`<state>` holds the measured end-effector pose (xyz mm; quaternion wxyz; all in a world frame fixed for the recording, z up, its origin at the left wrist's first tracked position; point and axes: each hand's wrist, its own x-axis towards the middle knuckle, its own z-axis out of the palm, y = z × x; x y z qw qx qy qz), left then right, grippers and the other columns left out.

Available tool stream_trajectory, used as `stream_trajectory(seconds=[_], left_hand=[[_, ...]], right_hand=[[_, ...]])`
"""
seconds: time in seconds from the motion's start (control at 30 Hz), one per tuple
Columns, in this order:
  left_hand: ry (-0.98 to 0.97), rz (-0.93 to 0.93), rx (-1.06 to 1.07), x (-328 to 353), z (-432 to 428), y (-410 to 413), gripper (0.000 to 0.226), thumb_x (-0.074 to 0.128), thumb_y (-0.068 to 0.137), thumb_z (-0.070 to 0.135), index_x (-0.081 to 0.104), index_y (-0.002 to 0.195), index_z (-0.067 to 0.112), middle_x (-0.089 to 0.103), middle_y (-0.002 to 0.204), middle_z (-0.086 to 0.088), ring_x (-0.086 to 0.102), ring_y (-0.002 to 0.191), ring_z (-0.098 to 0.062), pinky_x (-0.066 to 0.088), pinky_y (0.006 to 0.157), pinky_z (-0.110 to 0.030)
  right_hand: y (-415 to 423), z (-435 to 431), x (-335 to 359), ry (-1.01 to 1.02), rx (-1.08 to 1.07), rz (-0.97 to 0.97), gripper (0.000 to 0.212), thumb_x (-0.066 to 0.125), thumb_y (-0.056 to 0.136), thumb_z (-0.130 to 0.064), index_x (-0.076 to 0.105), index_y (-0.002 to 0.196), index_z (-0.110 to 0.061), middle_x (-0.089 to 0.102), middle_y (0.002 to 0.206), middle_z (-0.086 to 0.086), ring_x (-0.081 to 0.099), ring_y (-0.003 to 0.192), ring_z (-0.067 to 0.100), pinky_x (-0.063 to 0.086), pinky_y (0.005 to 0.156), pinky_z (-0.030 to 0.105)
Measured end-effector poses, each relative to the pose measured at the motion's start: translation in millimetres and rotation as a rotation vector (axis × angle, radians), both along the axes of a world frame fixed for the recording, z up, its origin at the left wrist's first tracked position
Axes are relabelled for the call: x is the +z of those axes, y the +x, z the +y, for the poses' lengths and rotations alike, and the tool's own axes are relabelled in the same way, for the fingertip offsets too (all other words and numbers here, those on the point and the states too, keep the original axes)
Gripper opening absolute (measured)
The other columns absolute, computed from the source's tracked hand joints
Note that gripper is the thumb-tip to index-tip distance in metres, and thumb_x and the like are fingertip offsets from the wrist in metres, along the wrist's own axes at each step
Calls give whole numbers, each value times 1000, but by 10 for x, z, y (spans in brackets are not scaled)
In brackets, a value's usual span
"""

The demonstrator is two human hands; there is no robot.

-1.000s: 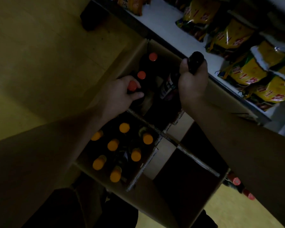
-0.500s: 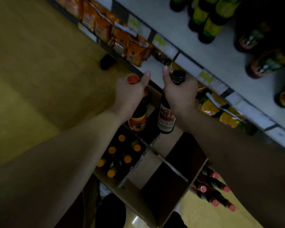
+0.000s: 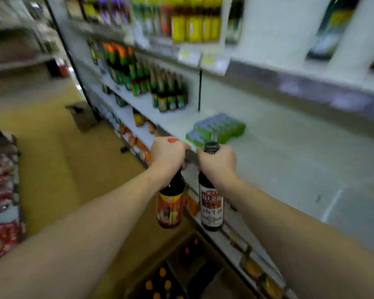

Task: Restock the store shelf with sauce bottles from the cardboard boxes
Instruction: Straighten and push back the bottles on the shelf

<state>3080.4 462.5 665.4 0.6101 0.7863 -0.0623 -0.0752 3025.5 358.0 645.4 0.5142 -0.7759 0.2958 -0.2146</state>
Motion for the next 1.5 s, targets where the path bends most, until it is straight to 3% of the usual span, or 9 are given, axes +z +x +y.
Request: stream_trajectory(seconds=[0.07, 0.17, 0.27, 0.43, 0.5, 0.63, 0.97, 1.1, 1.5], left_hand=[[-57, -31, 33, 745, 55, -132, 23, 67, 88, 4, 64, 66, 10, 51, 37, 2, 54, 46, -23, 56, 60, -43], [-154, -123, 69, 1783, 150, -371, 24, 65, 87, 1, 65, 64, -3, 48, 38, -6, 50, 39, -27, 48, 52, -36], [-161, -210, 9, 2632, 203, -630, 15, 67, 80, 9, 60, 67, 5, 50, 37, 1, 51, 34, -21, 47, 46, -28], [-279, -326, -141, 3510, 202, -1078, 19, 57, 82, 2, 62, 64, 1, 40, 33, -7, 44, 37, -30, 35, 53, -36], [-315, -331, -199, 3728, 167, -1241, 14, 57, 82, 1, 65, 71, -3, 41, 35, -8, 45, 36, -30, 36, 53, -36], [-380, -319, -313, 3980, -22, -1619, 16, 59, 75, 4, 68, 84, -6, 42, 42, -9, 44, 35, -26, 39, 52, -35], [-485, -265, -709, 4086, -910, -3259, 25, 59, 72, 9, 70, 91, -4, 48, 49, -9, 47, 40, -26, 44, 53, -36], [-545, -206, -902, 4093, -1352, -4317, 35, 58, 64, 9, 70, 93, -6, 44, 47, -7, 43, 37, -25, 42, 55, -36], [-615, -28, -1318, 4098, -2185, -8008, 7, 63, 75, 5, 63, 81, 2, 42, 42, -5, 43, 35, -25, 42, 54, -34]], right_hand=[[-62, 2, 742, -10, 33, -59, 35, 74, 82, -29, 55, 58, -11, 63, 60, 6, 64, 67, 27, 50, 61, 36], [-239, 35, 1802, 18, 75, -118, 20, 68, 73, -29, 63, 67, -11, 71, 65, 12, 70, 67, 30, 59, 65, 41], [-494, 68, 2641, -37, 69, -206, 27, 61, 63, -29, 70, 70, -4, 73, 67, 14, 72, 71, 35, 63, 72, 49], [-976, 148, 3605, -121, 11, -333, 11, 63, 63, -17, 66, 62, -6, 71, 61, 16, 74, 70, 41, 63, 72, 58], [-1232, 164, 3865, -116, -45, -378, 7, 66, 71, -13, 64, 70, -6, 70, 63, 15, 73, 66, 38, 64, 69, 48], [-1855, 86, 4191, -65, -155, -441, 5, 65, 82, -6, 60, 81, -4, 62, 60, 14, 63, 54, 27, 54, 52, 31], [-3974, -433, 4368, -161, -557, -488, 14, 66, 83, -6, 64, 92, 4, 62, 57, 12, 63, 48, 27, 56, 49, 33], [-5113, -640, 4365, -195, -732, -503, 8, 67, 84, -5, 62, 87, 1, 62, 61, 15, 62, 53, 29, 55, 50, 34], [-8941, -830, 4388, -363, -1213, -394, 5, 66, 86, -5, 61, 85, -4, 61, 65, 14, 57, 46, 22, 50, 49, 28]])
